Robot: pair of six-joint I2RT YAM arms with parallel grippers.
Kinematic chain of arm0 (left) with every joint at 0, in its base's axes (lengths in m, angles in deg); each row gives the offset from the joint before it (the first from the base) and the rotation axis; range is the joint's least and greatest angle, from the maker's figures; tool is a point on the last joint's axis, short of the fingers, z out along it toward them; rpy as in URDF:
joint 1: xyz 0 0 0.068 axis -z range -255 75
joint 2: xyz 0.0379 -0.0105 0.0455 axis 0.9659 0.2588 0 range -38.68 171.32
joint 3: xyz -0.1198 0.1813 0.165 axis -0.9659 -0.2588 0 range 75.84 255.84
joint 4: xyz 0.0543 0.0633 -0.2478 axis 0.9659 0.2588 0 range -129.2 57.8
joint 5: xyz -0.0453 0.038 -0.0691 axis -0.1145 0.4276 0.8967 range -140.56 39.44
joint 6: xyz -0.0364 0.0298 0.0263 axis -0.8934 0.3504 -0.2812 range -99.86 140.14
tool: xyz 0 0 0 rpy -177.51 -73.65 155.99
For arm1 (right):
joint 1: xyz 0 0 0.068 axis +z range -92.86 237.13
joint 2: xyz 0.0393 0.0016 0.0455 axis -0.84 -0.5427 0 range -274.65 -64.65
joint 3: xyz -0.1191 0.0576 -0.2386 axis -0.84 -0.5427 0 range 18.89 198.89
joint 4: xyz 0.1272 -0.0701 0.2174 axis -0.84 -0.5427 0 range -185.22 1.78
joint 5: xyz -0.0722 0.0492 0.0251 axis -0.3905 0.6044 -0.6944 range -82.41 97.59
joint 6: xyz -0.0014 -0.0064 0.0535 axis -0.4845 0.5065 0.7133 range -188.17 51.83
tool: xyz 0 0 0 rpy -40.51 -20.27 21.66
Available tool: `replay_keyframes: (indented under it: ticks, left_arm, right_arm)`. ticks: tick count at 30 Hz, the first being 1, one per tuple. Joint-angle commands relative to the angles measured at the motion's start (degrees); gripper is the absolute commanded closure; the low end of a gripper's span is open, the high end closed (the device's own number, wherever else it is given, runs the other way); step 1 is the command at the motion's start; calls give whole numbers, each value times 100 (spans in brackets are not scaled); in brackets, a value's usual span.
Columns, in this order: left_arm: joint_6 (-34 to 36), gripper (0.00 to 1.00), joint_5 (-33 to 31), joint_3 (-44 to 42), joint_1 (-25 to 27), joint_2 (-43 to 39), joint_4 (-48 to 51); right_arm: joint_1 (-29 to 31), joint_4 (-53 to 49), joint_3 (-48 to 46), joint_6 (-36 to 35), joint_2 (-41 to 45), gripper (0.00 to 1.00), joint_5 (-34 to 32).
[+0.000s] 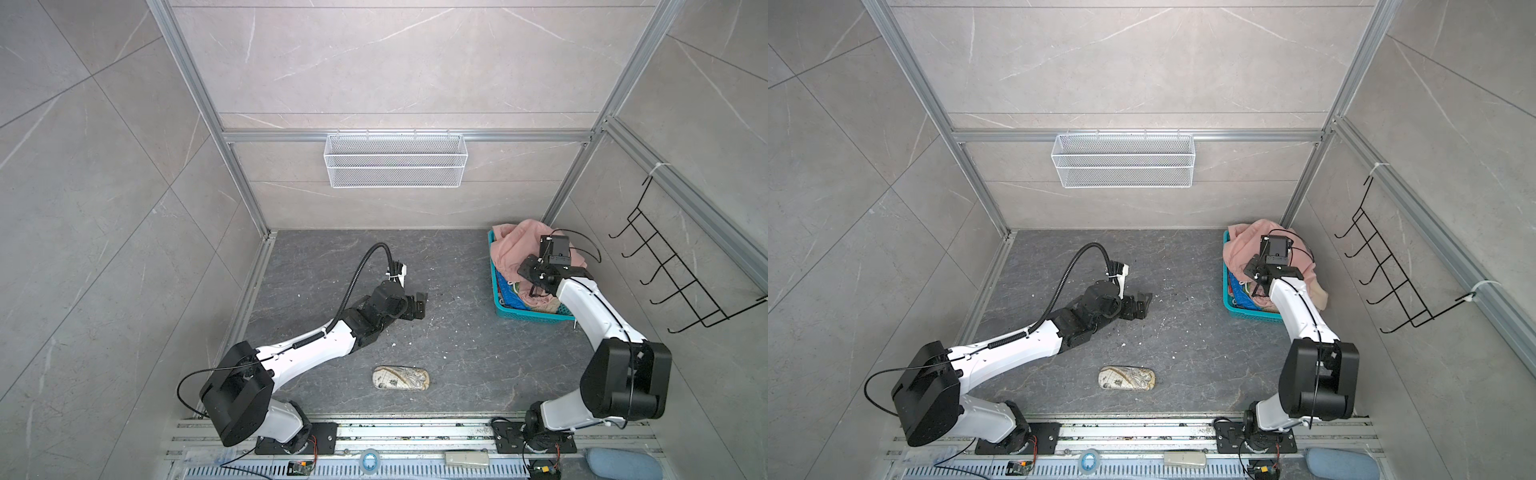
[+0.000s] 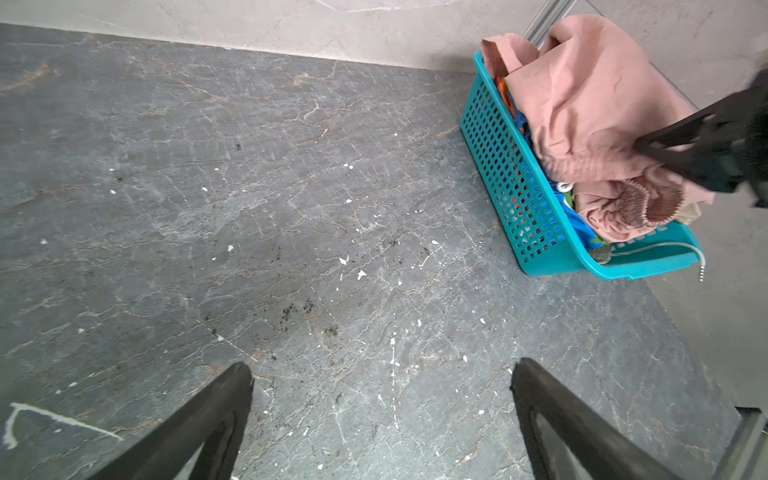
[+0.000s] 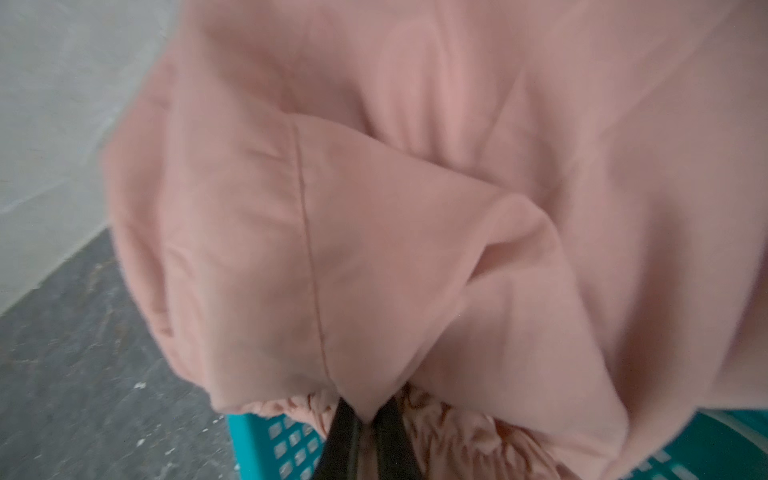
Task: Fold and stack the shorts
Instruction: 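Drop the pink shorts onto the table in front of the left gripper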
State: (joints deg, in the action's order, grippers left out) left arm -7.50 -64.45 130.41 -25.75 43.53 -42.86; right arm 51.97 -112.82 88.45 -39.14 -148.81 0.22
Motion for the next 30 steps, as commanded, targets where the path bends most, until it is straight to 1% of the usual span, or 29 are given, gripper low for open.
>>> replay_keyframes:
  ticks: [1,4,5,7,8,10,12,14,15,17,18,20,22,23,25,27,30]
  left_arm:
    - [482,0,-515,419,5,-414,199]
    - [677,0,-862,602,-4,-721,519]
    - [699,0,-1037,642,-8,-854,629]
    - [704,0,-1285,630,-34,-1143,820]
    - [663,0,-1565,593,-68,-1338,915]
    - [463,0,-1779,421,-178,-1747,1061]
    - [88,0,-1761,101,-419,-2230,1138]
    - [-408,0,-1658,-315,-786,-2788,1234]
    - [-599,0,-1637,-513,-926,-3041,1288]
    - [-881,0,-1610,-907,-1186,-3591,1412]
    - [-957,0,-1575,-1056,-1282,-3784,1443]
    - [-1079,0,-1367,-1306,-1499,-4077,1527]
    - [-1163,0,-1034,-1377,-1648,-4082,1680]
    - [-1212,0,-899,-1374,-1700,-4002,1757]
    - [-1260,0,-686,-1374,-1716,-3791,1803]
    - [-1311,0,-432,-1390,-1714,-3554,1737]
    - [-1399,0,-22,-1430,-1718,-3135,1510]
  right_arm:
    - [481,-29,864,122,663,100,376]
    - [1490,-273,1857,-72,681,100,119]
    - [2012,-354,2325,-150,572,100,75]
    - [2757,-411,2924,-241,306,100,138]
    - [3275,-411,3188,-314,119,100,133]
    - [3958,-377,3462,-390,-267,100,52]
    - [4374,-318,3455,-333,-734,100,2]
    - [4554,-263,3231,-85,-1258,100,-48]
    - [4575,-135,3044,42,-1449,98,-20]
    - [4563,159,2641,340,-1918,83,72]
    - [4562,166,2591,372,-2119,76,130]
    - [4567,131,2587,448,-2500,50,464]
    - [4561,129,2521,480,-2622,28,732]
    - [4564,147,2428,480,-2592,20,831]
    - [4560,247,2078,471,-2367,8,895]
    - [4564,360,1633,430,-2059,1,899]
    - [4560,341,967,368,-1684,1,846]
